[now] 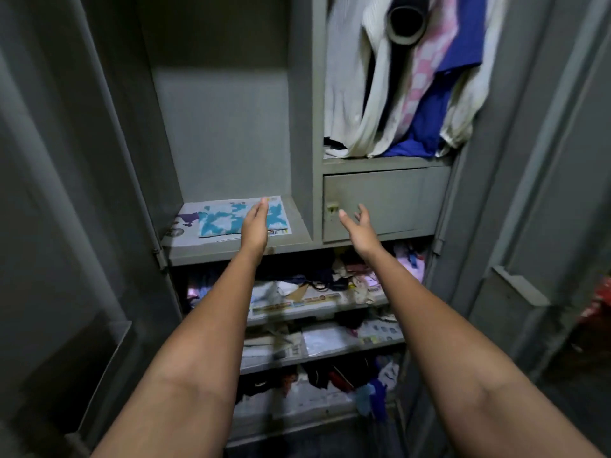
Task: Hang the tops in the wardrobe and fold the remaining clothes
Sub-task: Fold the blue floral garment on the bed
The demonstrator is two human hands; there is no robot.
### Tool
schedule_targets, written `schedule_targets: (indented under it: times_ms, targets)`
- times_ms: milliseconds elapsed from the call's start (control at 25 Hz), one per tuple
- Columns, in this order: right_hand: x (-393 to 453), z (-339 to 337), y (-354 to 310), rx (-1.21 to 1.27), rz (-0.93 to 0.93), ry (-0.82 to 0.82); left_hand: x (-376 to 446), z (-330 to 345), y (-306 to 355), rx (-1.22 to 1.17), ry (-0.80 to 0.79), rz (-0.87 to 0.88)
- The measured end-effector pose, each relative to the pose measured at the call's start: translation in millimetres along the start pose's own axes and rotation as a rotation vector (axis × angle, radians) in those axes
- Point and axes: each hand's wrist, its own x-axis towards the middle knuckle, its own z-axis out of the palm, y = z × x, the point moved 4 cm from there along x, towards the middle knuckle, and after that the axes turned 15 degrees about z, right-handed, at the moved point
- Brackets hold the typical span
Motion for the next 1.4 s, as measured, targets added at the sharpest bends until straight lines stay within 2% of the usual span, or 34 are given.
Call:
schedule_targets:
  times_ms: [160,400,760,1000,1200,1400]
  targets:
    - [-55,-82,-1,0.054,-0.023,0.182,-26,78,35,-0.144,-0.205,0.039]
    - [-185,-198,54,0.084,0.103,0.556,-140,188,63,-0.334,-0.632,-0.031]
    - [-409,-316,75,0.068,0.225,1.072,-308,279,171,-0.496,-1.111,0.013]
    - [-479,-366,85,0.030,0.290,1.219,-373,323,205,-0.556,-1.286,0.025]
    - [-478,-434,79,0.029,0.269,1.232,-384,396,233,-0.601,-1.295,0.036]
    - [-457,-533,115,0.088,0.304,1.213,-415,496,228,-0.575,-1.284,0.062]
